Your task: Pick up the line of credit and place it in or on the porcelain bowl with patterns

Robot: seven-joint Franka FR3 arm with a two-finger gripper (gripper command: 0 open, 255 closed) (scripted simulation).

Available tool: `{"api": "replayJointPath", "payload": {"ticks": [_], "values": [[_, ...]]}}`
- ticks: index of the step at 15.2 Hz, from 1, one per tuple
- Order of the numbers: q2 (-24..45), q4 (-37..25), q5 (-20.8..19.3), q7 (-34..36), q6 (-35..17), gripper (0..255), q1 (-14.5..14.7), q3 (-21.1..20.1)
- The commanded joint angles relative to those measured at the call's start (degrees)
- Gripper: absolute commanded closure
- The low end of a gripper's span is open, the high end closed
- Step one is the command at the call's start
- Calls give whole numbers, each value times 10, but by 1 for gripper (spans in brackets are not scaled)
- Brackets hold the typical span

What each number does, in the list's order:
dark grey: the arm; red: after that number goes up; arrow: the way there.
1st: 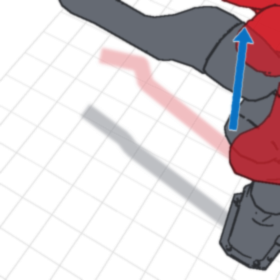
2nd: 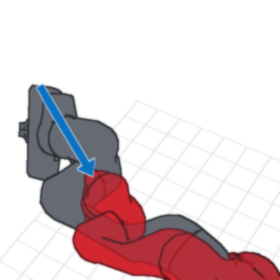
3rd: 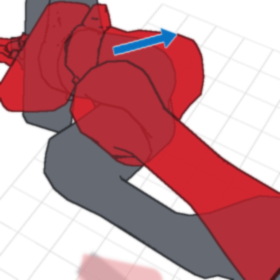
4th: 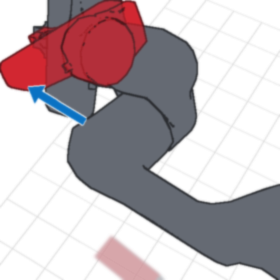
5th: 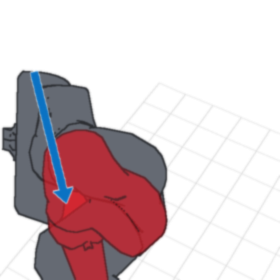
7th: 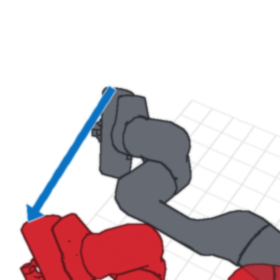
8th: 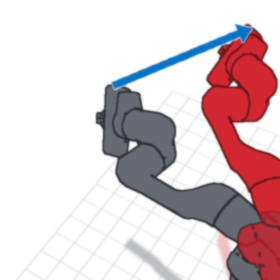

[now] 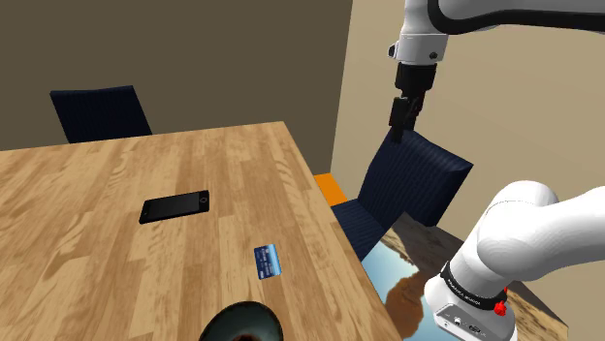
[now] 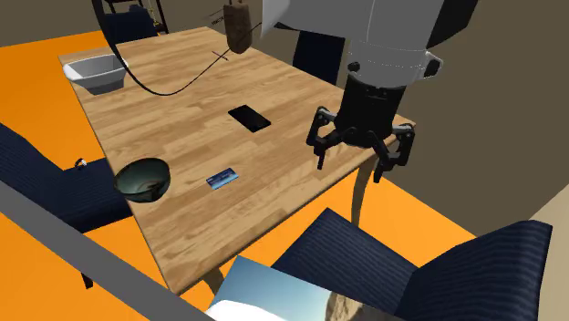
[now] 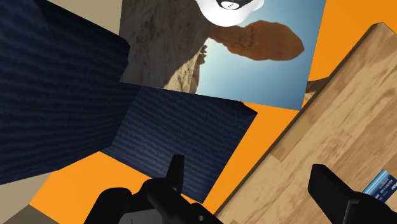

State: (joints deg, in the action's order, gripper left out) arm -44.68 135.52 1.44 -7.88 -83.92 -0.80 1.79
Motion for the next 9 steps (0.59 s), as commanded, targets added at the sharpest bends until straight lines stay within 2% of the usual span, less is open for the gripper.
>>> {"api": "replayJointPath", "payload": {"ticks": [1,9], "values": [[0,0,0,0,0,0,0,0],[78,13,93,157,-36,0,15,-94]]}}
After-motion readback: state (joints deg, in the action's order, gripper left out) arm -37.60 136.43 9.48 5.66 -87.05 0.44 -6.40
